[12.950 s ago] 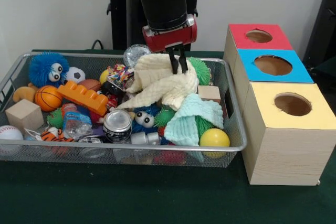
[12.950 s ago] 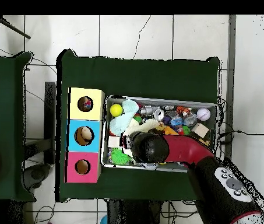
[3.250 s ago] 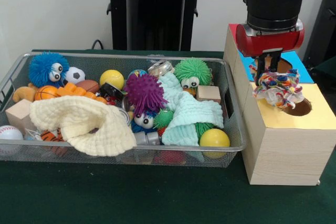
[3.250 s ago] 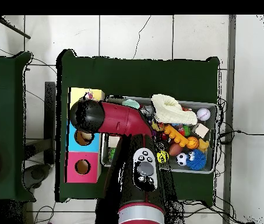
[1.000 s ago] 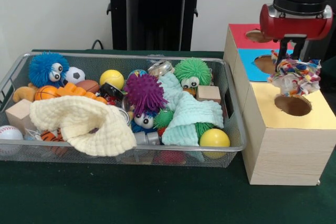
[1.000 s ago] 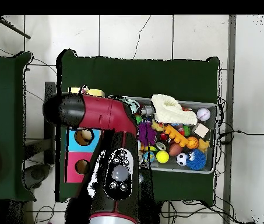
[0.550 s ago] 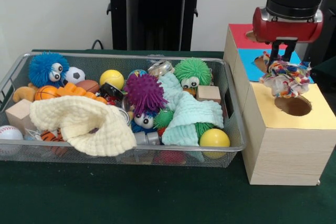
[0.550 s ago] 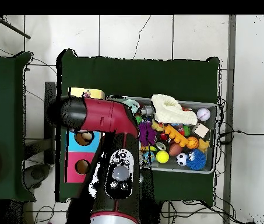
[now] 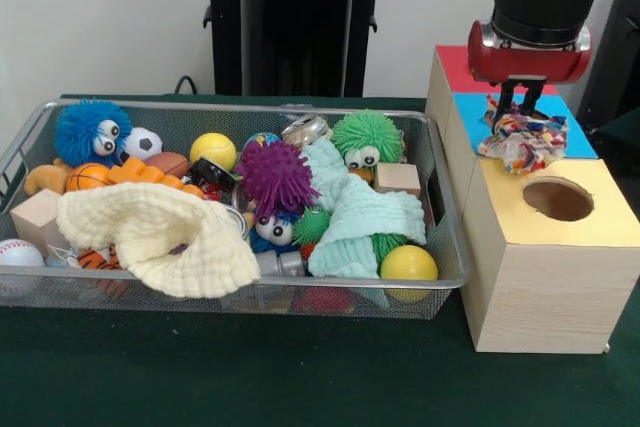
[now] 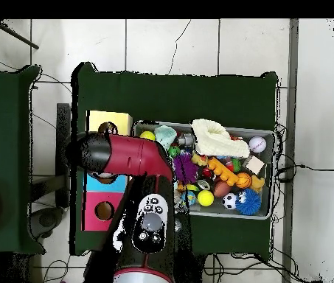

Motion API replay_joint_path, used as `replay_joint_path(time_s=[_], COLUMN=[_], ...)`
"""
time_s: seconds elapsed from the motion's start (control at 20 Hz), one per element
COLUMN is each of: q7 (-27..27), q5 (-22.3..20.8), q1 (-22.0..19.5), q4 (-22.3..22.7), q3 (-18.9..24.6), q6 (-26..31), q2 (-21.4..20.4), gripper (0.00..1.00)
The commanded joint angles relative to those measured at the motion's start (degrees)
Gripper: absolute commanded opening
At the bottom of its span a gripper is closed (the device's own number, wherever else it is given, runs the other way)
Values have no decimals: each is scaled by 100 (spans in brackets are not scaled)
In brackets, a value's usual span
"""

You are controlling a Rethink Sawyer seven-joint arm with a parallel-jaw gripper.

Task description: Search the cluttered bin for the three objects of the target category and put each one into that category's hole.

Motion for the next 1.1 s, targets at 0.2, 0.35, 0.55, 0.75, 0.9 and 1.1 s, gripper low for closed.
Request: replay_joint_path(time_s=[0.2, 0.35, 0.55, 0.75, 0.9, 1.1], q7=[1258, 1255, 1337, 1382, 1423, 1462], q5=[85, 41, 46, 112, 138, 145], q1=[-17, 28, 91, 108, 116, 135], q4=[629, 484, 168, -36, -202, -301], q3=[247, 173, 69, 77, 80, 88], q6=[-110, -4, 553, 654, 629, 657], q2=[215, 114, -54, -193, -175, -120], gripper=[0, 0, 0, 0, 0, 0])
